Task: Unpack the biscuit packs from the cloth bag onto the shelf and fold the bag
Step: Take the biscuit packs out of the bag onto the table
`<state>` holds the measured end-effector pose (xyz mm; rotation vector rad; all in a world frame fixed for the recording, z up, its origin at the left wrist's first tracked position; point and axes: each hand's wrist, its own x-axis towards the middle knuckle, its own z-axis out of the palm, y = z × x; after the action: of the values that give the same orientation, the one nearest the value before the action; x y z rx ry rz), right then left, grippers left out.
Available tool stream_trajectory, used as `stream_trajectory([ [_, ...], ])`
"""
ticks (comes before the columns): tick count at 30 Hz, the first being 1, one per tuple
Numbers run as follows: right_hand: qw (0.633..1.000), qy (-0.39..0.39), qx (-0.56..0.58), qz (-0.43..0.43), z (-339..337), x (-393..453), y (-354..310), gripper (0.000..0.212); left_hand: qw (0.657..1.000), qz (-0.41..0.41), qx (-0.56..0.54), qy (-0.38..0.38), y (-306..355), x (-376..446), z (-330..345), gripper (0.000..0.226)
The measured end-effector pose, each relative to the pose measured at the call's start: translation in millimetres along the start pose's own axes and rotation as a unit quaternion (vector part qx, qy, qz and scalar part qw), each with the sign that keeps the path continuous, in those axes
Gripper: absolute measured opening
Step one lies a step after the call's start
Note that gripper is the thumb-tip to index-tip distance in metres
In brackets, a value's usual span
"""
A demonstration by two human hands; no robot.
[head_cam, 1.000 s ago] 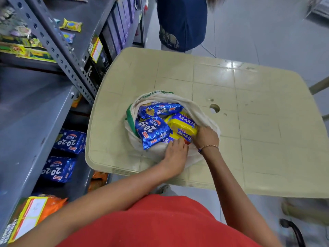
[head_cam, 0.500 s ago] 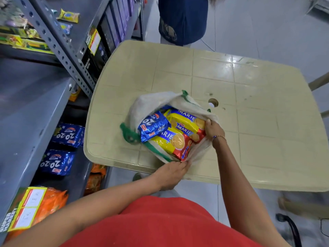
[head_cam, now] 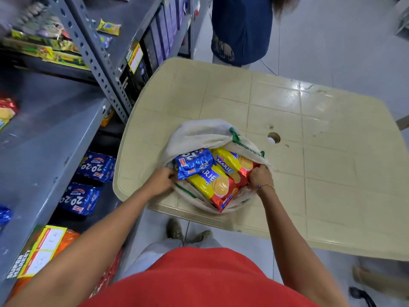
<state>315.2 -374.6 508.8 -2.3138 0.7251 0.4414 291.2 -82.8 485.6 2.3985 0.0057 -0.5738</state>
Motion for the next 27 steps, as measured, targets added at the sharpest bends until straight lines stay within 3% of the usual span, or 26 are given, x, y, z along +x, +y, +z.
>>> stream_trajectory([
  [2,0.992,0.023,-0.127,-0.007,-7,-6,-19,0.038,0.991,-0.088,-0.086,0.045,5,4,-9,0.020],
  [5,0.975,0.088,-0.156,-0.129,-2,-25,-55,0.027,0.934,-0.194,-0.283,0.104,15,10,-18,0.023],
  [8,0.979,-0.048,-0.062,-0.188,20,-47,-84,0.037,0.915,-0.172,-0.346,0.118,23,19,-25,0.028],
  [11,0.979,-0.149,0.004,-0.137,39,-55,-97,0.060,0.914,-0.162,-0.367,0.059,36,23,-30,0.035],
  [14,0.974,-0.180,0.128,-0.059,45,-58,-103,0.052,0.906,-0.184,-0.380,0.012,46,23,-32,0.062],
  [17,0.954,-0.262,0.145,-0.005,27,-71,-104,0.035,0.901,-0.195,-0.381,-0.069,58,5,-37,0.043],
  [20,0.923,-0.367,0.118,0.000,-9,-81,-94,0.041,0.880,-0.160,-0.396,-0.209,63,-18,-54,0.043],
  [23,0.924,-0.363,0.124,0.002,-29,-72,-71,0.040,0.892,-0.097,-0.358,-0.258,67,-29,-70,0.035],
  [25,0.922,-0.351,0.165,0.026,-35,-65,-55,0.033,0.901,-0.048,-0.314,-0.294,77,-28,-74,0.050],
  [27,0.920,-0.335,0.198,0.039,-40,-59,-35,0.039,0.894,-0.004,-0.289,-0.343,91,-20,-73,0.060],
])
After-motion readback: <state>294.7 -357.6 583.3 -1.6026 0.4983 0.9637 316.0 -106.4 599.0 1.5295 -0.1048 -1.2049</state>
